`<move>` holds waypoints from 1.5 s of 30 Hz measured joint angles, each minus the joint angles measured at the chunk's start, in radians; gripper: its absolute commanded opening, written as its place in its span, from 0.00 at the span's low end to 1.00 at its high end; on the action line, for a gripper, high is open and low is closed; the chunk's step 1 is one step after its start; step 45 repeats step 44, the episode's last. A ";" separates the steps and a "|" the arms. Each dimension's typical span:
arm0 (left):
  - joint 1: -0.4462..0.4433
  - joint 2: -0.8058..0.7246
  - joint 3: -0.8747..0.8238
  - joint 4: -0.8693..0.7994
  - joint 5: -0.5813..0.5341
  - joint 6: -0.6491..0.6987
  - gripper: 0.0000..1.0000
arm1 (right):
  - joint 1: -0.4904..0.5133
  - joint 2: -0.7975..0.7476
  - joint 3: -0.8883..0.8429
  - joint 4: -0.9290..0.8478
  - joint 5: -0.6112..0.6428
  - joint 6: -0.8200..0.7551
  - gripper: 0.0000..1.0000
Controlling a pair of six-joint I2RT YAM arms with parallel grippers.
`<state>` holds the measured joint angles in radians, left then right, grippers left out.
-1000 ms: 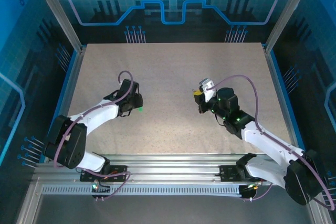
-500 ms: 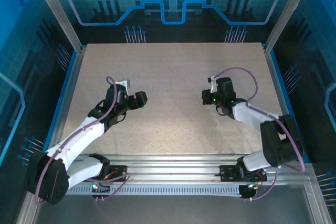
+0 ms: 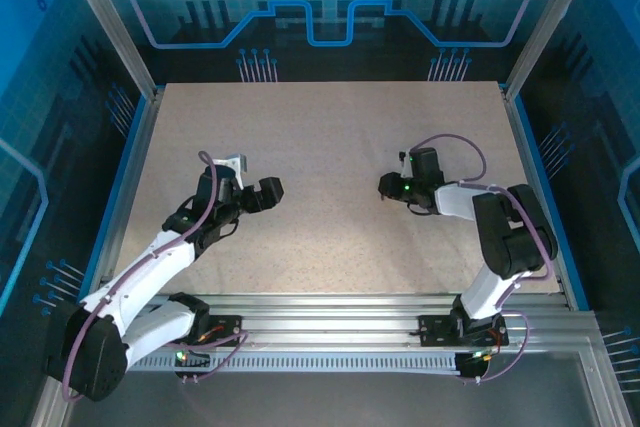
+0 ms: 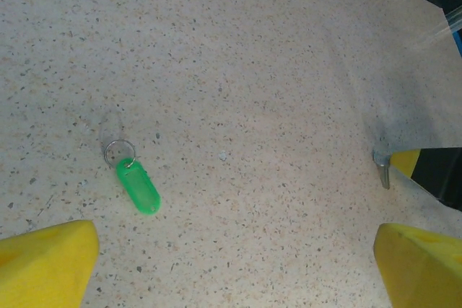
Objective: Remove the keys from the keyring
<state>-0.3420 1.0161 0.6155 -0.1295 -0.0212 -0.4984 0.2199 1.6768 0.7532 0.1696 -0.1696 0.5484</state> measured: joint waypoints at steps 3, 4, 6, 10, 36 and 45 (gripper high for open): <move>0.000 0.000 0.002 -0.018 -0.016 0.000 0.99 | -0.033 -0.085 -0.014 -0.043 0.027 0.001 0.48; 0.000 0.000 0.006 -0.031 -0.028 0.001 0.99 | -0.045 -0.124 -0.016 -0.058 0.039 -0.002 0.52; 0.002 0.000 0.024 -0.069 -0.071 0.003 0.99 | -0.066 -0.206 -0.017 -0.081 0.069 -0.011 1.00; 0.019 0.000 0.084 -0.122 -0.242 0.043 0.99 | -0.089 -0.349 0.009 -0.163 0.194 -0.063 1.00; 0.204 0.582 -0.346 1.230 -0.377 0.558 1.00 | -0.093 -0.130 -0.432 0.732 0.462 -0.536 1.00; 0.208 0.578 -0.330 1.238 -0.374 0.557 0.99 | -0.098 -0.130 -0.392 0.745 0.449 -0.549 1.00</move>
